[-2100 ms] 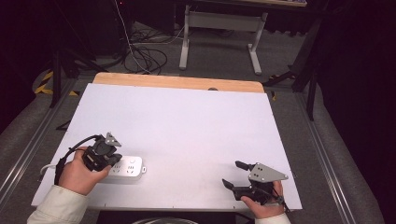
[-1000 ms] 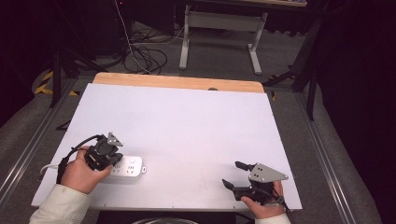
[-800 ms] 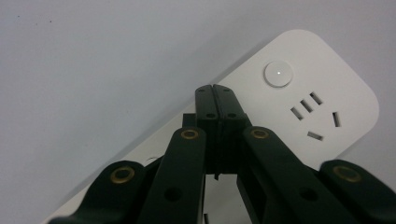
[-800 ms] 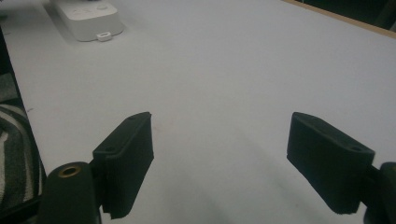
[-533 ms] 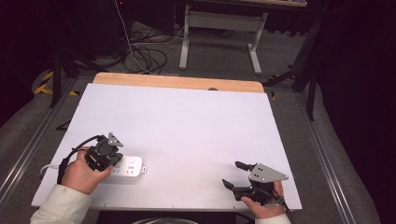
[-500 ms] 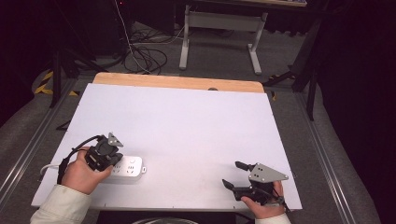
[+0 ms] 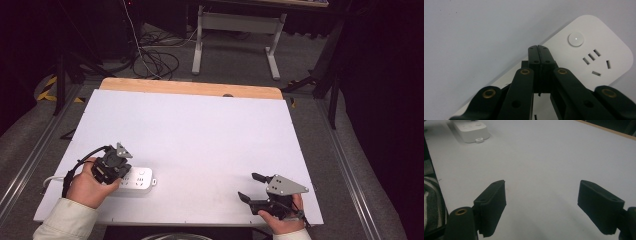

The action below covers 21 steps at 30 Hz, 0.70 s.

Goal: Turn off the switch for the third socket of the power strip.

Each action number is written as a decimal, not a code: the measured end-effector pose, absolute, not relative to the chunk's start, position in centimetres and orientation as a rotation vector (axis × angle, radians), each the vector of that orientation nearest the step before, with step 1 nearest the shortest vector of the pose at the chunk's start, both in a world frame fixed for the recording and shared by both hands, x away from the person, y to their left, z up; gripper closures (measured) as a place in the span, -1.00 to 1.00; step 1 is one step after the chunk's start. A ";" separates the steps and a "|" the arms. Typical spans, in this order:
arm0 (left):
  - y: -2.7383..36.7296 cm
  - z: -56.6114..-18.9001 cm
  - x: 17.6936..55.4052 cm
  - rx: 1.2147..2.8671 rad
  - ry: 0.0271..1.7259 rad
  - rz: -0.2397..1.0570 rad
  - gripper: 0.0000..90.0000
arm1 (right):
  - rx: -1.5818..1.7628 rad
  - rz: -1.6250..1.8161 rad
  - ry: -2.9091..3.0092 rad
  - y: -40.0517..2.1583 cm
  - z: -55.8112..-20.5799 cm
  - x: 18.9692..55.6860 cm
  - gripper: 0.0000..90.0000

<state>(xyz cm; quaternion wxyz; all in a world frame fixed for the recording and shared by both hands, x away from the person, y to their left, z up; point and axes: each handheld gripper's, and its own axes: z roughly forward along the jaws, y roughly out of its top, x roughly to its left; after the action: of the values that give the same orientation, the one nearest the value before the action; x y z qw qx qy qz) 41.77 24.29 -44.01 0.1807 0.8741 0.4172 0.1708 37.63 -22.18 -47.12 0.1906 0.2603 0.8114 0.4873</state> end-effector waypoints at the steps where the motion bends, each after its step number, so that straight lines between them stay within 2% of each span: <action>1: 24.3 -44.0 41.8 2.472 1.176 0.493 1.00 | 0.731 1.369 2.280 -22.2 -47.1 37.6 -0.48; 11: 24.6 -44.1 41.8 2.446 1.183 0.456 1.00 | 0.733 1.367 2.283 -22.2 -47.2 37.7 -0.48; 13: 24.9 -44.1 41.9 2.397 1.146 0.337 1.00 | 0.736 1.370 2.281 -22.2 -47.2 37.7 -0.48; 18: 23.2 -44.1 41.4 2.484 1.144 0.518 1.00 | 0.735 1.369 2.283 -22.2 -47.2 37.6 -0.48; 21: 23.5 -44.2 41.5 2.458 1.159 0.484 1.00 | 0.734 1.368 2.281 -22.3 -47.2 37.6 -0.48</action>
<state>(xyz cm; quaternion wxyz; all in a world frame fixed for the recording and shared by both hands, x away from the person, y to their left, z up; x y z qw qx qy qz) 41.50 23.53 -44.15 0.1895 0.8743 0.4124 0.1720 37.63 -22.26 -47.16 0.1899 0.2611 0.8117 0.4867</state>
